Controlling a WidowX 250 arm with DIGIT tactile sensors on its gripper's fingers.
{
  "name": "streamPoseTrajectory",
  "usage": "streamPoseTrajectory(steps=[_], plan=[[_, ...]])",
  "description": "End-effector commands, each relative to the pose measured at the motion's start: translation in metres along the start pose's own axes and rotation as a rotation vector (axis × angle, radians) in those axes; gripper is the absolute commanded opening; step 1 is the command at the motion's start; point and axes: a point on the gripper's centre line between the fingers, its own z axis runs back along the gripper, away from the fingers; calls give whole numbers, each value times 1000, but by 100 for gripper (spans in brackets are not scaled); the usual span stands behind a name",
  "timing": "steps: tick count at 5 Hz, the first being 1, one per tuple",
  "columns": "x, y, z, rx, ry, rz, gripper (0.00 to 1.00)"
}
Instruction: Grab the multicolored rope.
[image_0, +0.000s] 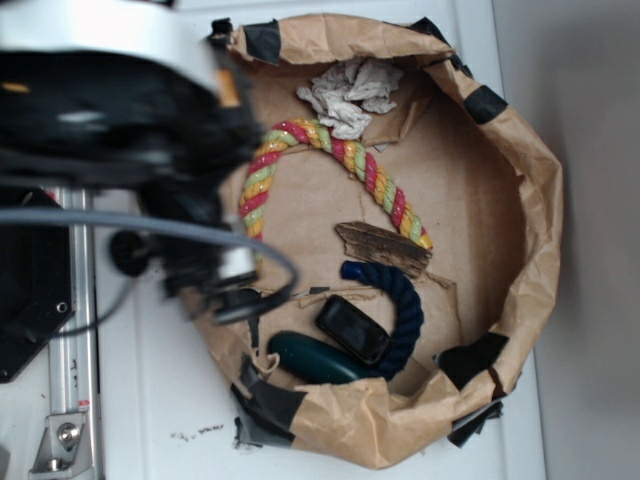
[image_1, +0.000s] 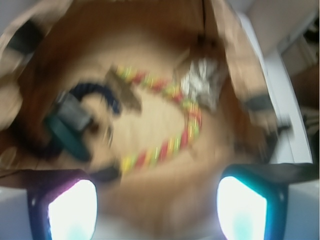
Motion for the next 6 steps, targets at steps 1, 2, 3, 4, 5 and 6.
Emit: streamPoseTrajectory(steps=[1, 2, 3, 4, 5, 6], plan=[[35, 17, -53, -1, -7, 101, 100], [25, 24, -71, 19, 5, 92, 100], [18, 25, -93, 4, 42, 43, 100], [11, 32, -98, -8, 38, 17, 100], [9, 43, -94, -7, 26, 38, 100], [3, 58, -91, 3, 20, 67, 100]])
